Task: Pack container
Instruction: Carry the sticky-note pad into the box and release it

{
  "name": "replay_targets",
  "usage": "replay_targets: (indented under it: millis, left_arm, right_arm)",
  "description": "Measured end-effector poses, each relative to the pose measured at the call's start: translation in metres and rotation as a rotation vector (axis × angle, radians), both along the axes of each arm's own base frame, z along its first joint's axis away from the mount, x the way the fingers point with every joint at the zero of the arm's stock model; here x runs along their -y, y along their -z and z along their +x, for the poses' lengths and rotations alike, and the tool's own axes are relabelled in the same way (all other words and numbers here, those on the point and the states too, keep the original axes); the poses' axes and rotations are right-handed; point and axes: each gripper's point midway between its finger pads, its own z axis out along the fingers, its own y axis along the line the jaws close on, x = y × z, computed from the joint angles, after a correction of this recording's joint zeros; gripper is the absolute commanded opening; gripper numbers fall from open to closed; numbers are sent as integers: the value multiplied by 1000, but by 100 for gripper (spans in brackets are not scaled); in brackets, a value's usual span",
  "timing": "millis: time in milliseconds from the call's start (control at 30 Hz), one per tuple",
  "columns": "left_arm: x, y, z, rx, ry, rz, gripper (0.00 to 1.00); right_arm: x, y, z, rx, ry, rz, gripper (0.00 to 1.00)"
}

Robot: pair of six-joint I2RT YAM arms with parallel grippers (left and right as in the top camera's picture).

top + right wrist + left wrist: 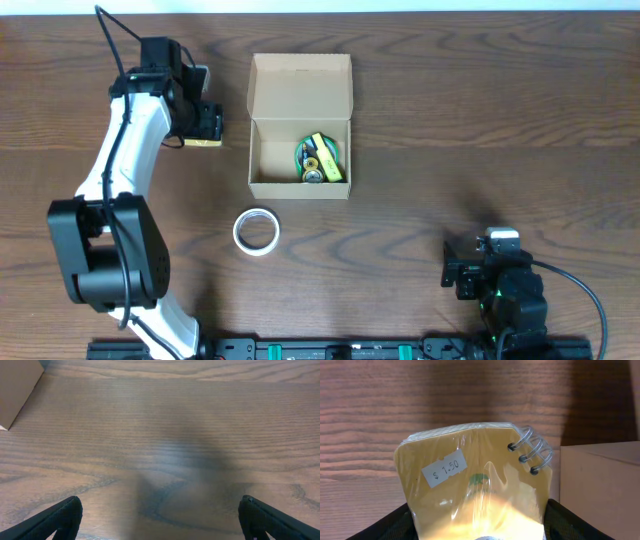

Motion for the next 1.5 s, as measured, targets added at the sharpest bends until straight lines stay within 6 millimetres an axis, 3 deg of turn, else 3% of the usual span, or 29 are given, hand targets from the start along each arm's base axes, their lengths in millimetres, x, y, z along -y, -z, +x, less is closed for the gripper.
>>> replay_targets:
  millis: [133, 300, 367, 467, 533, 600, 700, 767, 900, 1000, 1233, 1500]
  left_arm:
    - [1, -13, 0, 31, -14, -7, 63]
    - [9, -63, 1, 161, -4, -18, 63]
    - [21, -79, 2, 214, 25, -25, 63]
    - [60, -95, -1, 262, 112, -53, 66]
    - [79, -96, -3, 265, 148, -68, 66]
    - [113, -96, -11, 259, 216, -90, 66]
    - [150, -97, -22, 251, 285, -116, 66]
    - [172, -96, -32, 240, 328, -130, 66]
    - [185, -93, -44, 212, 355, -136, 66]
    - [184, -85, -47, 193, 340, -138, 66]
    - [178, -28, -61, 117, 281, -145, 68]
    - [164, 1, -66, 88, 222, -146, 69]
  right_arm:
    - [0, 0, 0, 0, 0, 0, 99]
    - [0, 0, 0, 0, 0, 0, 99]
    - [0, 0, 0, 0, 0, 0, 99]
    - [0, 0, 0, 0, 0, 0, 99]
    - [0, 0, 0, 0, 0, 0, 99]
    - [0, 0, 0, 0, 0, 0, 99]
    - [0, 0, 0, 0, 0, 0, 99]
    - [0, 0, 0, 0, 0, 0, 99]
    - [0, 0, 0, 0, 0, 0, 99]
    - [0, 0, 0, 0, 0, 0, 99]
    - [0, 0, 0, 0, 0, 0, 99]
    - [0, 0, 0, 0, 0, 0, 99]
